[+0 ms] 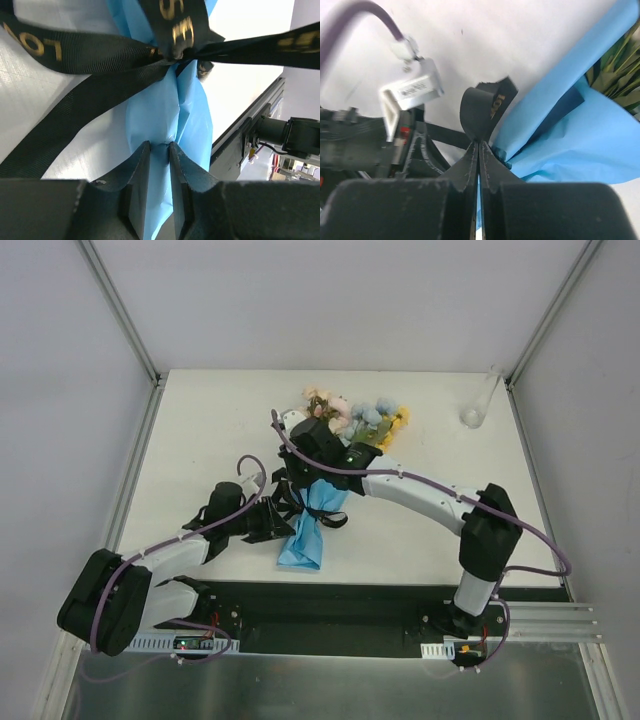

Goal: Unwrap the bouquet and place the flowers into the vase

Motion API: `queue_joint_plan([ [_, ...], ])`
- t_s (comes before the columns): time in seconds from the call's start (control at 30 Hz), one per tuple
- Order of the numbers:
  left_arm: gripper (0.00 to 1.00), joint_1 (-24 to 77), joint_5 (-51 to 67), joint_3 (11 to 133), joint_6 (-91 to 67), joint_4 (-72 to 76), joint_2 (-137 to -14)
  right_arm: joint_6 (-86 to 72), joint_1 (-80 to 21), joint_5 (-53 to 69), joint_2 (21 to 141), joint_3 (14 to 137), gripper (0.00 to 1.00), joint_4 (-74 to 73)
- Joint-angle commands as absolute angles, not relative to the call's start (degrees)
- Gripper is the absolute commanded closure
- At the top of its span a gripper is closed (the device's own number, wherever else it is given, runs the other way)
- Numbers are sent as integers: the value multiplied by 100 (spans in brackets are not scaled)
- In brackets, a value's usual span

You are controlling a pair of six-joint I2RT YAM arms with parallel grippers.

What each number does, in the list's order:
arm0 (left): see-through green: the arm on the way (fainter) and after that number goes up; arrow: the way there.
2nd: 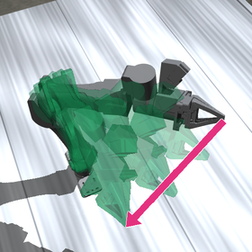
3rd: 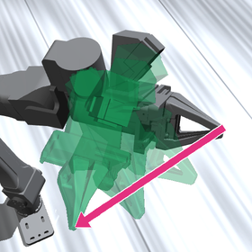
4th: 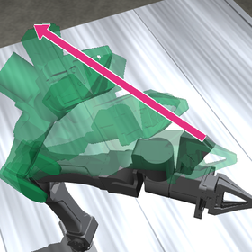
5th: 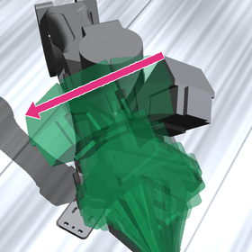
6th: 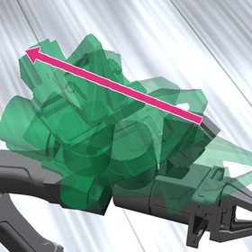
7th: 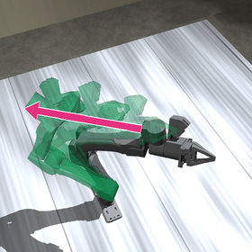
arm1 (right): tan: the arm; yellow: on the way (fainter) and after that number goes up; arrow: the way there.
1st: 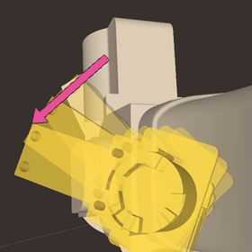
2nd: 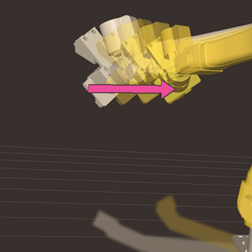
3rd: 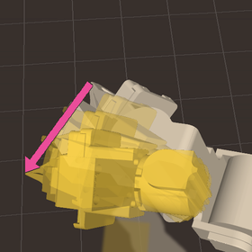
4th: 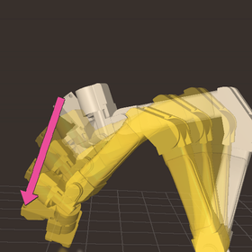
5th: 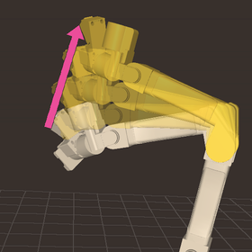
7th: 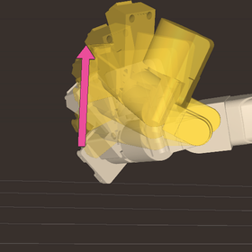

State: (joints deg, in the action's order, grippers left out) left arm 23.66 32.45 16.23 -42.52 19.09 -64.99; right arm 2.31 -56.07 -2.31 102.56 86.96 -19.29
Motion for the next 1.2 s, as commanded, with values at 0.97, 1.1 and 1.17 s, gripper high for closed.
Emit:
queue_joint_plan([
  [0.97,78,2399,2751,1195,-4315,2285,-6170,-185,-5520,-150,7629,9220,99,-141],
  [1.1,65,2399,2699,1239,-4281,1829,-5409,-255,-5458,52,8093,9378,99,-360],
  [1.17,53,2399,2497,1388,-4123,1383,-4933,-334,-5397,184,8322,9474,99,-369],
])
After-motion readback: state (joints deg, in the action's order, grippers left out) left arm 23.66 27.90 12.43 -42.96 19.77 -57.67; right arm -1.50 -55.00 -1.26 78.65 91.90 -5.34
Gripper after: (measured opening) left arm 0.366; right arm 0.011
